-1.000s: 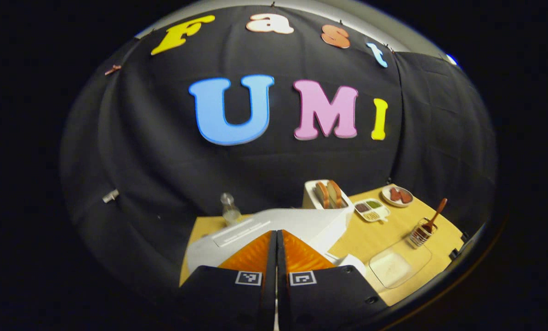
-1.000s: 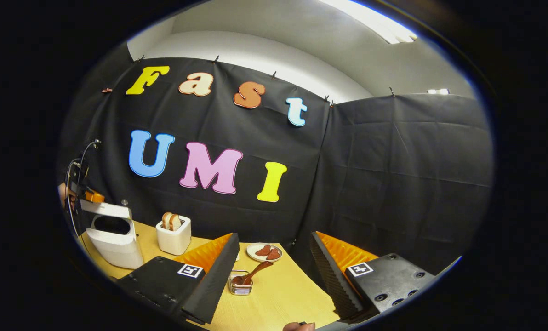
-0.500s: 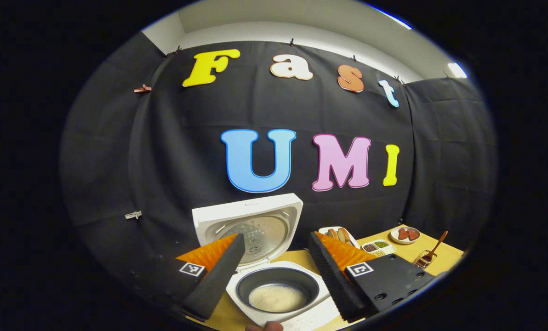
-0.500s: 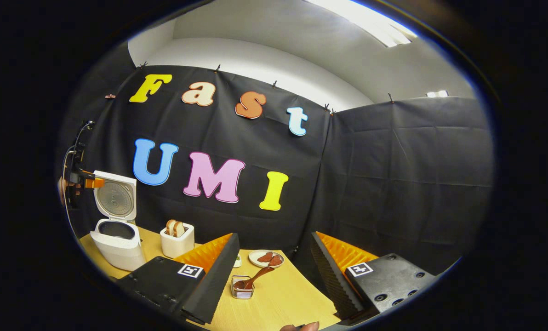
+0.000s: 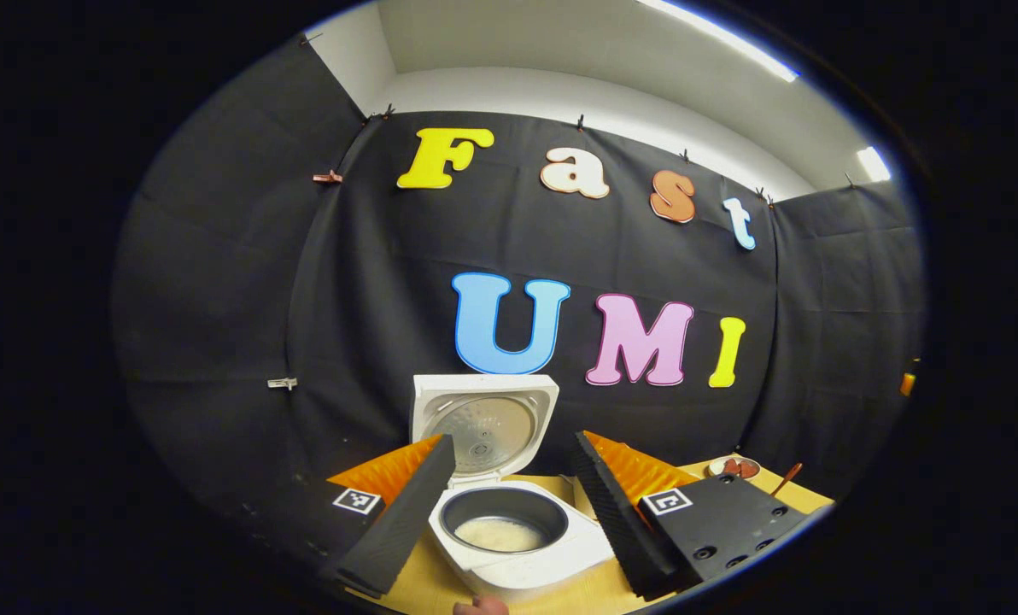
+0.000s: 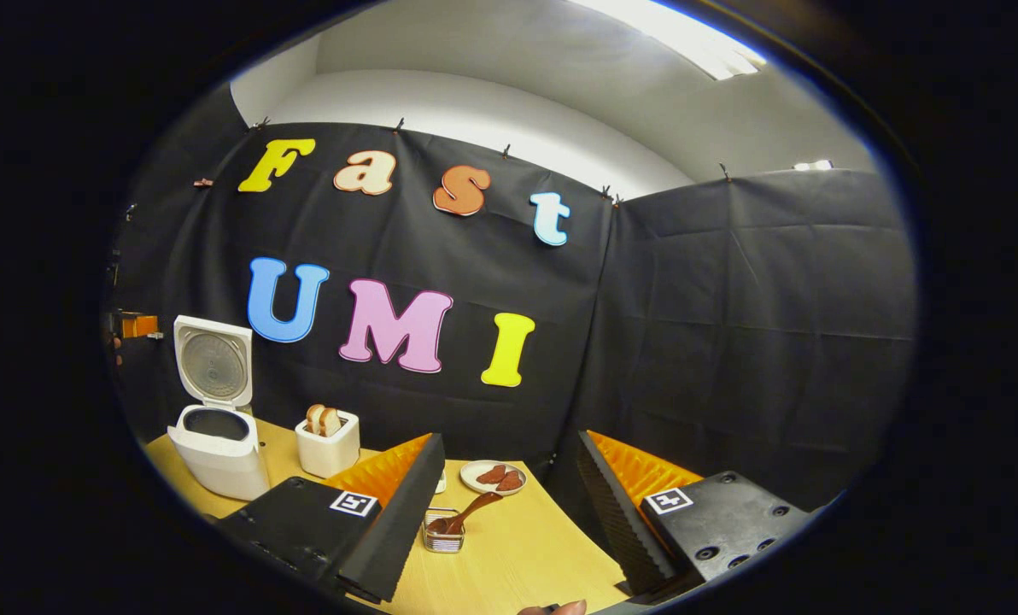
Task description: Close the left gripper, press the button to open the rice cooker; take a wooden spoon from the chopstick holder with the right hand, scoop a spoonful of rice and pour it into the rice cooker, then put the wooden spoon back into the chopstick holder.
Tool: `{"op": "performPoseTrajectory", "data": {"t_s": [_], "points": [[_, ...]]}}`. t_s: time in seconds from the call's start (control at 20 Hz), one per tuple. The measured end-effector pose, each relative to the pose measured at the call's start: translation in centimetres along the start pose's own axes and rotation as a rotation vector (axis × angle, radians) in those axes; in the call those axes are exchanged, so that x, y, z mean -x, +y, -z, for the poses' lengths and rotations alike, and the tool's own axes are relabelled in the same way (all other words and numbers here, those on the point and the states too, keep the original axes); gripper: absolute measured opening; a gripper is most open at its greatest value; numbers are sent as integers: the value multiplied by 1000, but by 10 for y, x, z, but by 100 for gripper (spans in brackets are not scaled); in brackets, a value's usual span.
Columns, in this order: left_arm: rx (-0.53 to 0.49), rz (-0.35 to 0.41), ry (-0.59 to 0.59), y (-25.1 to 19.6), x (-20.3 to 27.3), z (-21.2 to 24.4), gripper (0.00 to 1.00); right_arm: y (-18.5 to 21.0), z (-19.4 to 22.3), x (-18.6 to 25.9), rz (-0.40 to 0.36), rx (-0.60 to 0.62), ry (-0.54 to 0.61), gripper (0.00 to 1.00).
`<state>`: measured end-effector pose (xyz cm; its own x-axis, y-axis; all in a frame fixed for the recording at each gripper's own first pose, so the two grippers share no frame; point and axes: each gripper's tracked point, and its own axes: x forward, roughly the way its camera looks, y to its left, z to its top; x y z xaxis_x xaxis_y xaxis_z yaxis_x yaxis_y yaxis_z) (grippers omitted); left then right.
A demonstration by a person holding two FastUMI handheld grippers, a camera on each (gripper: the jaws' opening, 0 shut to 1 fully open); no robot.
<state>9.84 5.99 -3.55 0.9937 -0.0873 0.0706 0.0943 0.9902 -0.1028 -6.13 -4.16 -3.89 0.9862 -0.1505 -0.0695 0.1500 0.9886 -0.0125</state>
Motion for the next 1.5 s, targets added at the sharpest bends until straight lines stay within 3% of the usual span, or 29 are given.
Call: {"op": "performPoseTrajectory", "data": {"t_s": [0.25, 0.65, 1.25, 1.5], "points": [[-37, -87, -8, -4, 46, -13, 95, 12, 34, -32, -95, -52, 39, 98], [-41, -185, 30, -45, 93, 3, 95, 25, 118, -90, -240, -116, 130, 98], [-82, -255, 78, -84, 121, 16, 95, 52, 284, -184, -312, -246, 351, 97], [-42, -261, 110, -90, 135, 41, 95, 75, 312, -211, -337, -257, 354, 93]]}}
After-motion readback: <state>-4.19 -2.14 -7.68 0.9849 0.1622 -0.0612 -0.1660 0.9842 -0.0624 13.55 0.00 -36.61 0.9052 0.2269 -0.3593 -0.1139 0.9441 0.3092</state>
